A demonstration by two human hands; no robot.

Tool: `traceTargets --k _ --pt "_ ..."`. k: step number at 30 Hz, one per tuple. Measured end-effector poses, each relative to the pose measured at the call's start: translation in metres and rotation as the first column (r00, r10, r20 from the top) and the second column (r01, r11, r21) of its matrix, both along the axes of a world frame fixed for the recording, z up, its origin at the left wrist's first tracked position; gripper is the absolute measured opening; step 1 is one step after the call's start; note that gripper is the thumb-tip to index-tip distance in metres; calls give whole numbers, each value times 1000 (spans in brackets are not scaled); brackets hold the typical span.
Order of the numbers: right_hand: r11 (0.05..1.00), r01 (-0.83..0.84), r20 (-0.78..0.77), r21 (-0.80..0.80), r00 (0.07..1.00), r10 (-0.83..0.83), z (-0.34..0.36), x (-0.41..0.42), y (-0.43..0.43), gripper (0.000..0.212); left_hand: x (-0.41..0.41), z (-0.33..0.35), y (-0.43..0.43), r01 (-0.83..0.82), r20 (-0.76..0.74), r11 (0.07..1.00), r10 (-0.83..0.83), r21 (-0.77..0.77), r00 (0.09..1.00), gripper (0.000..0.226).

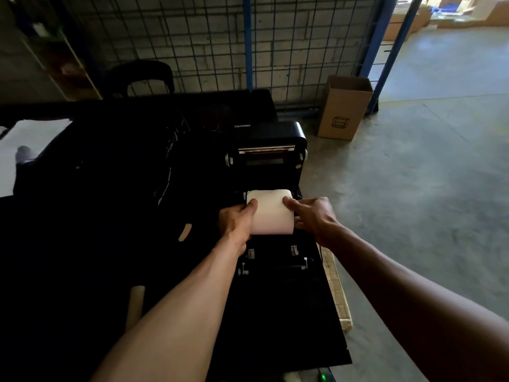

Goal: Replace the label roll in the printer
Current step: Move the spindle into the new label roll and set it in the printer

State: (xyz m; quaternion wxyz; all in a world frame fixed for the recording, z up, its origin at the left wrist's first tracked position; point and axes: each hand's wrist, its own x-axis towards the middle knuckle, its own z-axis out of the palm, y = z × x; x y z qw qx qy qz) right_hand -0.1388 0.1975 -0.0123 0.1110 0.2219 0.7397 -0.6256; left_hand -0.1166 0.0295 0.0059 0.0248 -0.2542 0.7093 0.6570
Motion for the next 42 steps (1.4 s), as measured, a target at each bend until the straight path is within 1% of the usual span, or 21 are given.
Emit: traceTargets --k 2,5,7,11,12,15,17,21,27,30,35,40,42 --pt "1000 -3 -6 17 1000 3 -2 2 -2 64 -1 -4 -1 -10 2 1000 10 7 1000 31" --pt "999 9 -12 33 1000 -8 -5 0 -1 88 -3 -8 0 -29 5 1000 28 13 1000 29" --pt "999 9 -10 41 1000 -8 -8 -3 0 93 -5 -11 1 -38 14 999 38 -4 999 21" --pt "998 23 -18 63 1000 -22 -12 -4 0 90 -5 -17 0 -54 30 998 55 -39 998 21" --pt "997 24 -17 75 1000 -23 -9 -2 -1 86 -5 -18 0 -57 25 997 58 -54 998 22" --pt "989 19 -32 149 999 -14 3 4 -6 57 -6 -21 1 -49 17 995 50 -86 999 26" --pt "979 26 -47 201 999 -17 6 6 -8 49 -6 -22 1 -46 18 994 48 -103 999 30" --pt "964 44 -65 263 997 -27 10 8 -12 46 -6 -20 0 -28 21 993 31 -115 999 25" --pt "950 48 -68 309 997 -28 14 9 -12 46 -5 -18 0 -19 22 989 22 -147 1000 41" --pt "942 49 -83 331 996 -23 16 12 -14 43 -4 -18 0 -29 36 986 35 -164 999 43" --pt "935 66 -102 348 994 -33 17 14 -18 37 -4 -16 1 -42 70 977 57 -208 996 32" --pt "931 84 -95 354 994 -53 14 15 -21 36 -6 -19 1 -31 88 974 52 -224 995 30" --pt "905 44 -92 423 996 -6 16 12 -21 37 -10 -17 -1 -5 120 963 39 -269 992 32"
